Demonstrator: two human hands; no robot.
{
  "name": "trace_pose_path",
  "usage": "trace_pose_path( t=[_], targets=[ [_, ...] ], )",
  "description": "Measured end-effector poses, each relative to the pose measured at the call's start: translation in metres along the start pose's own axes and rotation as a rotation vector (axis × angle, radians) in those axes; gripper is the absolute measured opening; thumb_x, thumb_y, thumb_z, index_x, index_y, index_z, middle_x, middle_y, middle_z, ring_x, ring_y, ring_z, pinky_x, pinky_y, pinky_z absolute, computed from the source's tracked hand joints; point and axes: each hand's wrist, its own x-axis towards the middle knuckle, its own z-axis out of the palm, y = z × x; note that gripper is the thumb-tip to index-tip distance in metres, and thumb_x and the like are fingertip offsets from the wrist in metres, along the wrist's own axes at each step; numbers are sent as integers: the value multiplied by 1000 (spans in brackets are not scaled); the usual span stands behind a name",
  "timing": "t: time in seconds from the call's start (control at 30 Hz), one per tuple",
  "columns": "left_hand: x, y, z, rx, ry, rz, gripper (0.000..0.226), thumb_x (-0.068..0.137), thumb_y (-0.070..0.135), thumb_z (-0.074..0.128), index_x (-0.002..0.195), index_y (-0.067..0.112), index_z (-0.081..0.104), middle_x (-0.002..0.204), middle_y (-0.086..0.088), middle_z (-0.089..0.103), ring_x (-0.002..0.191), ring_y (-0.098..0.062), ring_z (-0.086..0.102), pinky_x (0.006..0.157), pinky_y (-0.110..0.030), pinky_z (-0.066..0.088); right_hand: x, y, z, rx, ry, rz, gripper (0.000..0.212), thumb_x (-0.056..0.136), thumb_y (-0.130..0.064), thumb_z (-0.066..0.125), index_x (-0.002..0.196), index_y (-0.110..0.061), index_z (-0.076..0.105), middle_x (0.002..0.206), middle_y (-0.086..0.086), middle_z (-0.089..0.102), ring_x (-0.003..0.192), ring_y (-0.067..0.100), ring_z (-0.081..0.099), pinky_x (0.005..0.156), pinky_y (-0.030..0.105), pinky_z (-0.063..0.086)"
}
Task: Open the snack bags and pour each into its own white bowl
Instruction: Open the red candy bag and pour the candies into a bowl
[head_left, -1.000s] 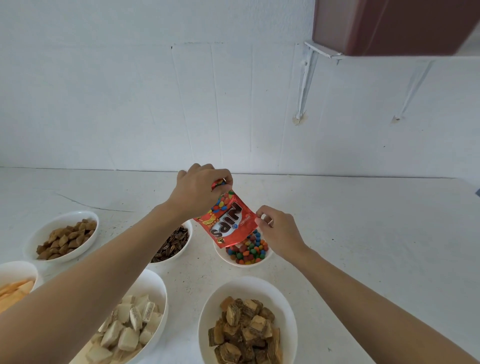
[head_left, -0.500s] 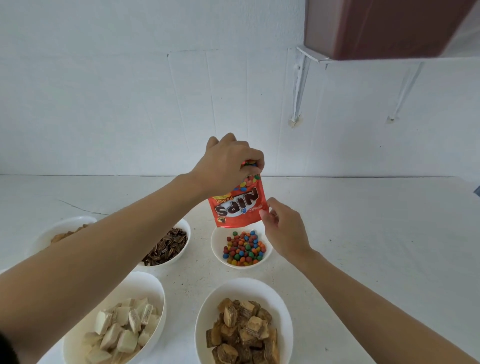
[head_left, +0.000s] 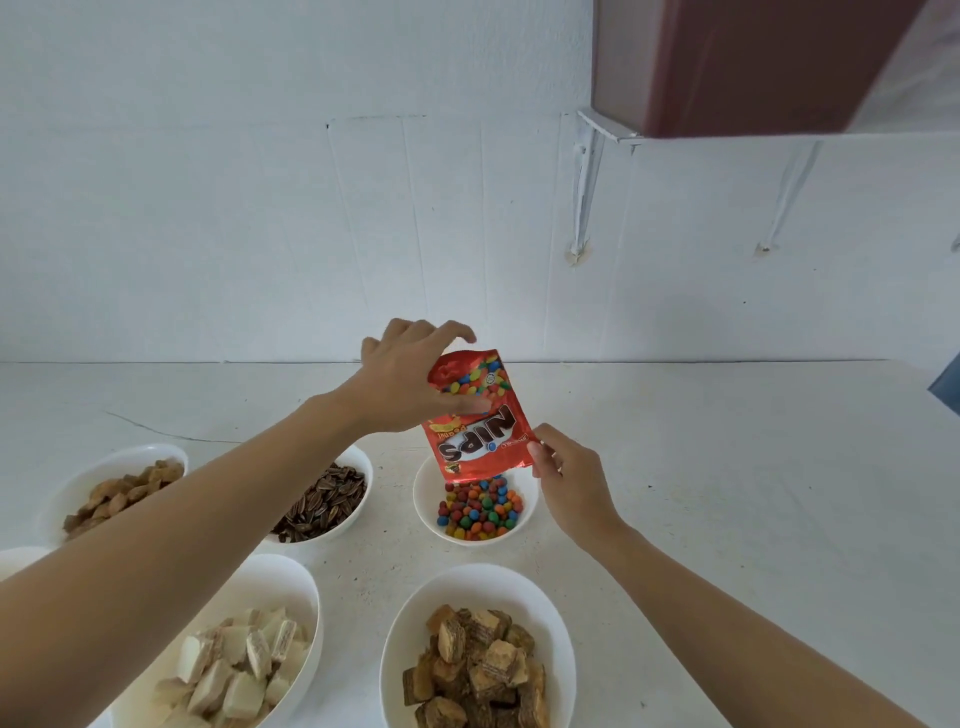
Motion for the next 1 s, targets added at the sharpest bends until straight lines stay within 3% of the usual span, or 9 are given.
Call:
trace_pose_path(
  t=[0.1,0.2,0.3,0.37,0.43,0.57,0.7,0.83,1.0],
  targets=[
    [-4,-15,4,-128,-83,-83,60,74,71,70,124,43,51,123,10,61,122,-19,52,105,-50,37,-3,2,1,9,-14,14,14,104,-25,48,107,-19,61,89,-9,68,74,2,61,67,12,48],
    [-8,-15,5,-445,-88,-89,42,78,48,80,111,33,58,103,10,69,95,-17,71,81,-41,62,-3,1,5,-3,-35,13,13,102,-28,50,106,-20,60,99,-4,72,81,5,63,73,14,50],
    [-7,-3,1,-419,14,-10,31,79,39,81,101,28,63,92,9,70,83,-15,73,65,-28,61,0,-4,7,-17,-44,17,10,102,-31,52,102,-23,58,107,-4,72,87,6,62,74,12,48],
    [-5,5,-3,-394,81,36,25,82,37,80,96,25,64,85,6,71,77,-15,73,62,-30,60,2,-9,5,7,-26,23,10,102,-31,52,101,-23,58,107,-4,72,87,6,62,73,11,47],
    [-3,12,-7,-368,139,71,21,84,36,78,93,26,62,81,5,71,74,-16,72,64,-35,60,5,-15,1,65,7,16,12,102,-29,51,104,-20,59,106,-3,71,89,9,63,74,13,48],
    [-4,15,-8,-338,201,87,23,88,41,72,102,30,58,88,8,70,78,-11,71,64,-31,59,8,-24,-9,264,44,101,10,103,-31,49,106,-23,55,105,-10,67,94,11,64,78,17,51],
    [-19,-3,12,-328,77,-10,38,90,51,66,121,41,46,97,11,71,82,-11,72,76,-42,61,3,-24,-9,504,-18,326,8,103,-26,52,104,-18,55,107,0,68,102,17,65,80,32,58],
    [-31,-26,38,-200,-37,-158,47,90,59,60,128,37,45,105,15,64,99,-12,64,97,-53,49,2,-33,-13,719,29,458,6,103,-24,52,106,-19,53,108,4,68,99,15,67,68,22,55],
    [-33,-41,44,-178,-59,-235,46,88,63,59,121,31,56,109,13,67,102,-11,63,100,-52,47,12,-49,-17,594,126,385,13,101,-30,55,111,-22,55,106,-3,66,93,12,67,61,17,54]
  ],
)
